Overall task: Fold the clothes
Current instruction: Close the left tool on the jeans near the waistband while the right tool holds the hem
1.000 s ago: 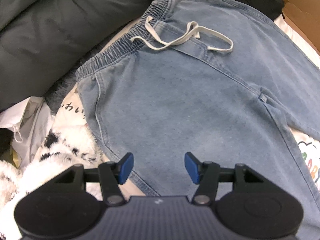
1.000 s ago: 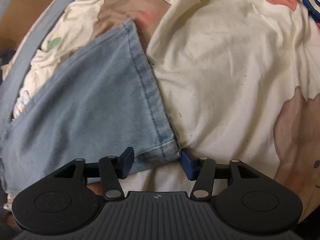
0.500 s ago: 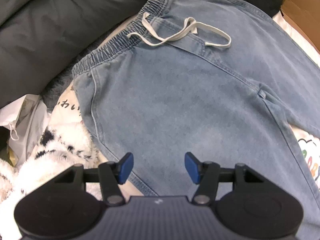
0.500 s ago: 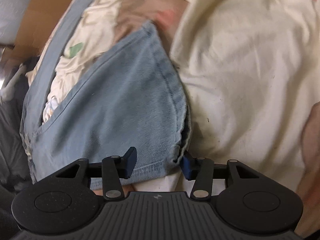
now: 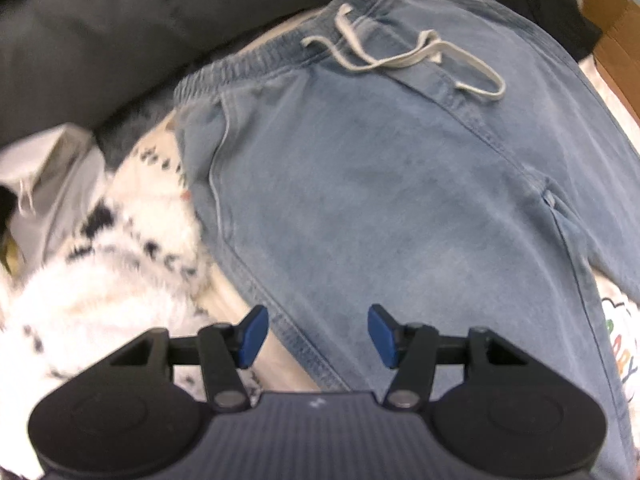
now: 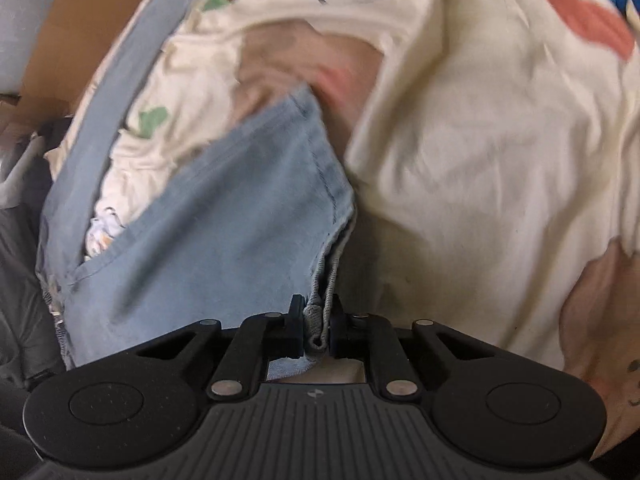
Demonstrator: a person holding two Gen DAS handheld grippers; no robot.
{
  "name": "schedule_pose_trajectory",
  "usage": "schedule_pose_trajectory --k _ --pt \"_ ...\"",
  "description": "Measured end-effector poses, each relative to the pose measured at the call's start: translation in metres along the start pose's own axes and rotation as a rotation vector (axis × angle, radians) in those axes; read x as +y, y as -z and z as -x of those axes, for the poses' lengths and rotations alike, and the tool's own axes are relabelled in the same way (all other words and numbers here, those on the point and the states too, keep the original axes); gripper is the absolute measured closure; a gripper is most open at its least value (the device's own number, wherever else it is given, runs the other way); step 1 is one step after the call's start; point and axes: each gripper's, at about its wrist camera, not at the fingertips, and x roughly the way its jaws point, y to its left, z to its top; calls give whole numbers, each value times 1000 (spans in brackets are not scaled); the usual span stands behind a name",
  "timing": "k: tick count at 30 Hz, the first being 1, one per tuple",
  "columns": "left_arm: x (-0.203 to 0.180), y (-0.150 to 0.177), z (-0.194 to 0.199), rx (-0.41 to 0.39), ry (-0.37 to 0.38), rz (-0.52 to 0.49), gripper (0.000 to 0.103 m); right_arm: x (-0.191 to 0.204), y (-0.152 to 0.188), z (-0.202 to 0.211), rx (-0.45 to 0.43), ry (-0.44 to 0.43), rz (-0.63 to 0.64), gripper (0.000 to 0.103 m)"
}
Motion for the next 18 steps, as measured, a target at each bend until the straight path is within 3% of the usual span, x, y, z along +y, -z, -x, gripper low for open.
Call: schedule_pose_trajectory --k 7,12,18 --pt "22 7 -8 -3 66 106 49 26 -14 35 13 -13 28 94" --pt "46 14 -10 -34 114 224 49 33 -6 51 56 13 35 94" --pt "66 16 -17 -78 188 347 57 29 7 55 79 46 4 94"
